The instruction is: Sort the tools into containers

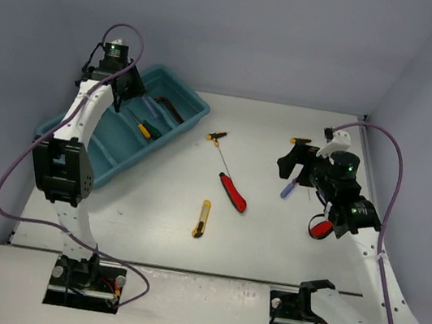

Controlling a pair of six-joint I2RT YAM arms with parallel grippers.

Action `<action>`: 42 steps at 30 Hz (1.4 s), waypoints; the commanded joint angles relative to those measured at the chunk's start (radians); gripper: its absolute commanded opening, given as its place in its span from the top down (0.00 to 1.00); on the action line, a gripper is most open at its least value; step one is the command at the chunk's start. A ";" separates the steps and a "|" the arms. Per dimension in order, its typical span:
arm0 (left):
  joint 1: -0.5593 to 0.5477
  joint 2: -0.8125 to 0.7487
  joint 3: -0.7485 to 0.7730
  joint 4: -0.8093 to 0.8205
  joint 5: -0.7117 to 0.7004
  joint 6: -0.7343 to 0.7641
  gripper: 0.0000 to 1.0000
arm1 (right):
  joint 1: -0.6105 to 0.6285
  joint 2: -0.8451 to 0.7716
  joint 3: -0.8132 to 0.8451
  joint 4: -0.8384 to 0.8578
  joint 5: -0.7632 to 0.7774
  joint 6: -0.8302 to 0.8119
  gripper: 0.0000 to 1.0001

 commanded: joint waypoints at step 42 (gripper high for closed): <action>-0.525 -0.757 -0.483 -0.181 -0.041 0.024 0.30 | 0.000 0.834 0.130 0.026 0.411 0.336 0.99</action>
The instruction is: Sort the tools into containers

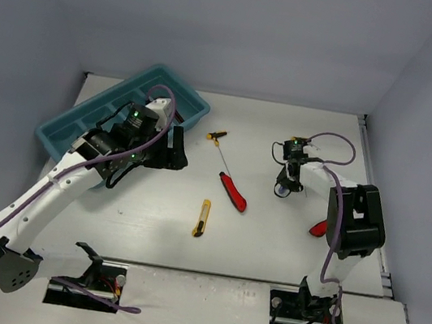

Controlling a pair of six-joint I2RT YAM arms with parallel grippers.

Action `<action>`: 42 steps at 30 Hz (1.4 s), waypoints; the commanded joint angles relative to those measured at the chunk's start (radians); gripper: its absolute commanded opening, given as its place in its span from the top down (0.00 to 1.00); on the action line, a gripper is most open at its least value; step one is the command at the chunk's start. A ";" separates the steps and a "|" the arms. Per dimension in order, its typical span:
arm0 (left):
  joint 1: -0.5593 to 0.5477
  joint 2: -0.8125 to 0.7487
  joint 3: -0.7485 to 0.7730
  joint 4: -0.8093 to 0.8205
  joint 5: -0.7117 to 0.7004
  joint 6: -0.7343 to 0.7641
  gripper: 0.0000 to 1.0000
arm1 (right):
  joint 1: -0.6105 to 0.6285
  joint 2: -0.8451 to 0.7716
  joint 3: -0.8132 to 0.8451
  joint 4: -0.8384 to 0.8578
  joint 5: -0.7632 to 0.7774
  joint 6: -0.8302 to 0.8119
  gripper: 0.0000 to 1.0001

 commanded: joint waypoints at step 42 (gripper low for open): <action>-0.241 0.393 0.225 0.657 0.075 -0.242 0.30 | 0.238 -0.774 -0.098 0.129 -0.626 -0.343 1.00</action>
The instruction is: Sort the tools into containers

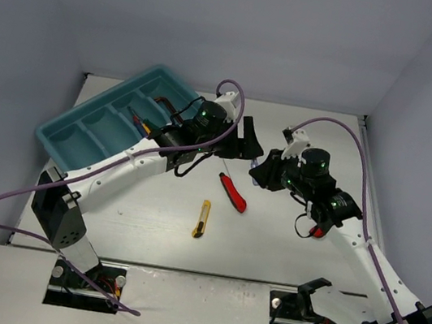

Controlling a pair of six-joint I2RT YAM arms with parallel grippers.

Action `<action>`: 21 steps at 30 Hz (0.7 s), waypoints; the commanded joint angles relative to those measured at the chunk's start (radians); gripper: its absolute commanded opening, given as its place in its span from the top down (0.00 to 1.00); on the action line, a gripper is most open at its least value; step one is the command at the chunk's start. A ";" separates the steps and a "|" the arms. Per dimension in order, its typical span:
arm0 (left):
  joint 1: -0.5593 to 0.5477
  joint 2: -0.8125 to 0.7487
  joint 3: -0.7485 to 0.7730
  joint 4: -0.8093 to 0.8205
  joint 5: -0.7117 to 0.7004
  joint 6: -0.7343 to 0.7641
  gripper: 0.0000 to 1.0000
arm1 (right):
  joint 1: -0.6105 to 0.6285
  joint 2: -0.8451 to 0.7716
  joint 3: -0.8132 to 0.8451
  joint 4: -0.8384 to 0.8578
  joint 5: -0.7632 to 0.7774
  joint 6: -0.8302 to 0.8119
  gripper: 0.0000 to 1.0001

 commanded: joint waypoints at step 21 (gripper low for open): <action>-0.007 -0.005 0.023 0.100 -0.044 -0.014 1.00 | 0.021 -0.004 0.022 0.158 -0.016 0.027 0.67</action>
